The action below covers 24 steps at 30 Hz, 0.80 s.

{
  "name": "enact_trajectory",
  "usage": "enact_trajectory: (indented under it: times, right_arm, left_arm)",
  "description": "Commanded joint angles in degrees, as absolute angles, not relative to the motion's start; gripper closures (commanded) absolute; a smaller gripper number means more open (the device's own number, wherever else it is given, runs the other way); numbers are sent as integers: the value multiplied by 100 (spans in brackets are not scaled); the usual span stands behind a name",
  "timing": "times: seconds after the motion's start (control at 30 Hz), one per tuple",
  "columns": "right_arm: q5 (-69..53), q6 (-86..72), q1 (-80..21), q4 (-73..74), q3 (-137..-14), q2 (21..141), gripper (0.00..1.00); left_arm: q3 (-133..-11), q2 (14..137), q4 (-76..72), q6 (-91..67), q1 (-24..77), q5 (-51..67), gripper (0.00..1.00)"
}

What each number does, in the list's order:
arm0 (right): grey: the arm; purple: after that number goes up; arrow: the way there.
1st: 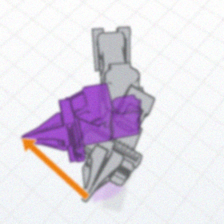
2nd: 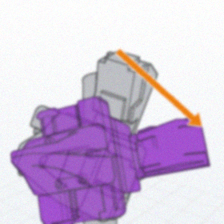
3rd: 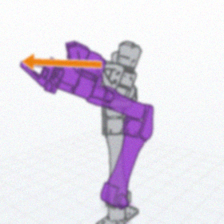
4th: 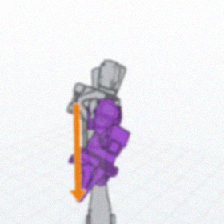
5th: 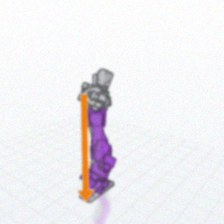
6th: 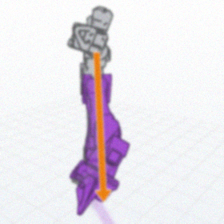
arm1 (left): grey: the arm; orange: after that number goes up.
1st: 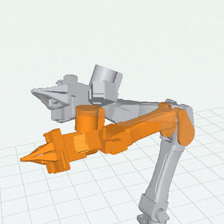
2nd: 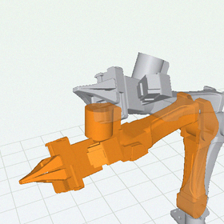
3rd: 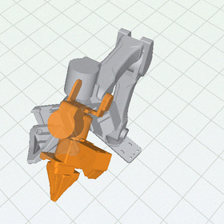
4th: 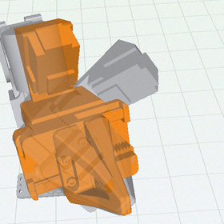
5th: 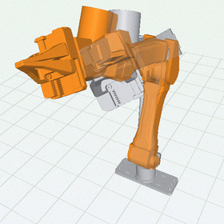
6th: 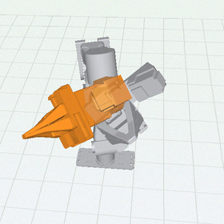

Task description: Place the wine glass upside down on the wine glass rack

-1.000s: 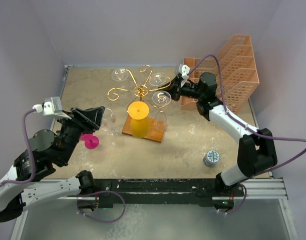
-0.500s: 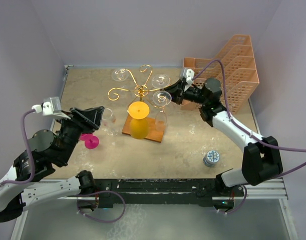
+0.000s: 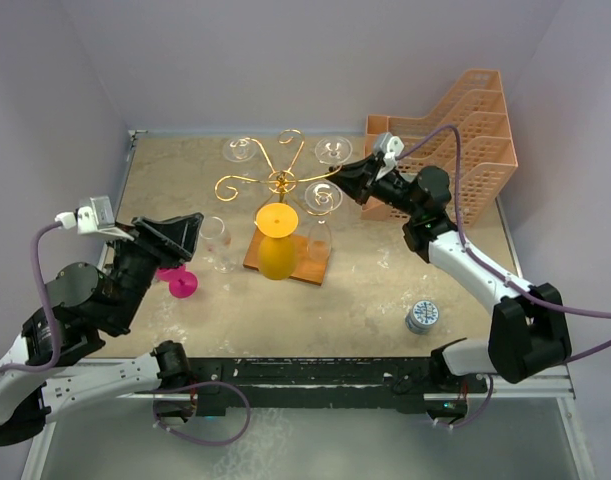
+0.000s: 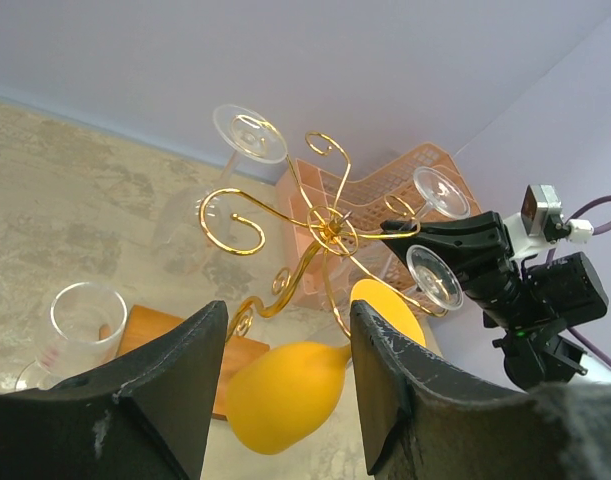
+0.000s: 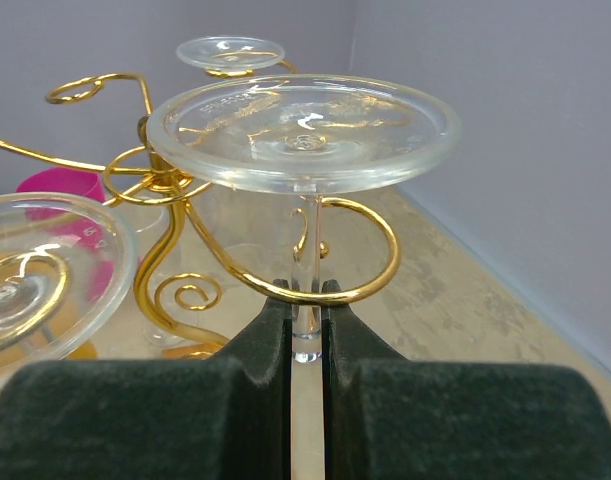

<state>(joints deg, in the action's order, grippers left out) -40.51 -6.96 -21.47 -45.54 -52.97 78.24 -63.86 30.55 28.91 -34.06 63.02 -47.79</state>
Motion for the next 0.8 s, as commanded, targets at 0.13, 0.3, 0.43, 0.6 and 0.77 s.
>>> enact_trajectory:
  times: [0.13, 0.3, 0.43, 0.6, 0.77]
  right_arm:
    - [-3249, -940, -2171, -5281, -5272, 7609, 100]
    - [-3135, -886, -2171, -5177, -5336, 7706, 100]
    - [-3118, -853, -2171, -4940, -5481, 7890, 100]
    - [-3222, -844, -2171, -4860, -5587, 8051, 100]
    - [-3455, -807, -2171, -4819, -5666, 8156, 99]
  left_arm:
    - [-6471, 2933, 2898, -3551, 6311, -4814, 50]
    - [-6460, 2920, 2907, -3554, 6315, -4821, 50]
    - [-6440, 2894, 2908, -3568, 6315, -4833, 50]
    - [-6451, 2883, 2913, -3568, 6311, -4865, 50]
    - [-6472, 2912, 2912, -3539, 6311, -4887, 50]
